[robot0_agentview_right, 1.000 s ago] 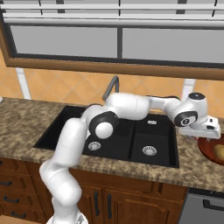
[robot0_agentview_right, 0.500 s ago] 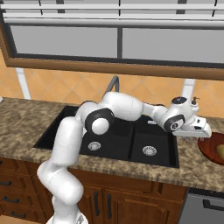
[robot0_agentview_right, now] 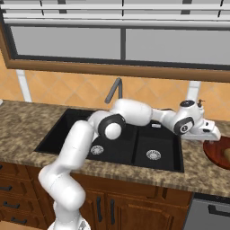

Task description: Pick the potato from the sink and place it in the bowl. Then pick the bowl and place it in the microwave. Then close the microwave door and press the start button.

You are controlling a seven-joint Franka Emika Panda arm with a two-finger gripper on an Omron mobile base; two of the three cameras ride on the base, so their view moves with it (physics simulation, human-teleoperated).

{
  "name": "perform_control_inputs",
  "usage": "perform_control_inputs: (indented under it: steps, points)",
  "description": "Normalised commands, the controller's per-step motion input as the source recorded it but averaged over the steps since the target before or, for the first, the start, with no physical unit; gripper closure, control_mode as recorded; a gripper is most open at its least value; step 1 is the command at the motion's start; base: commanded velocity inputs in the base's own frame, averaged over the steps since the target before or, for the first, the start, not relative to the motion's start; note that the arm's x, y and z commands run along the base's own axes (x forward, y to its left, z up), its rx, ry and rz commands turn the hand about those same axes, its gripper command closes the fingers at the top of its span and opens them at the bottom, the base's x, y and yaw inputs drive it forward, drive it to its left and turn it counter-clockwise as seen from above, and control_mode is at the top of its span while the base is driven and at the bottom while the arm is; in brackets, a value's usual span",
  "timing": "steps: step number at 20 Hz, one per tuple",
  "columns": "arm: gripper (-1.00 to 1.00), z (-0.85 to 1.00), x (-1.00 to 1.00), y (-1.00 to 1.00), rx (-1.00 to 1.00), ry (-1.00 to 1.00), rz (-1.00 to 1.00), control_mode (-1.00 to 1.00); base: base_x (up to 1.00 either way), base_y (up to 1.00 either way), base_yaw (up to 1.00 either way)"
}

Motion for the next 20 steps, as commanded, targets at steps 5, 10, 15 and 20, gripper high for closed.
perform_control_inputs:
  steps: [5,10,15,20]
  points:
    - [-1.00,-0.22,0.23,-0.27,0.05,0.04,-0.01,-1.00,0.00,0.00,0.00]
    - [-1.00,-0.44,0.04,-0.01,0.01,0.02,0.00,-1.00,0.00,0.00,0.00]
    - [1.00,-0.20,0.00,0.00,0.00,0.00,-0.02,-1.00,0.00,0.00,0.00]
    - [1.00,-0.03,0.00,-0.06,0.00,0.00,-0.05,-1.00,0.00,0.00,0.00]
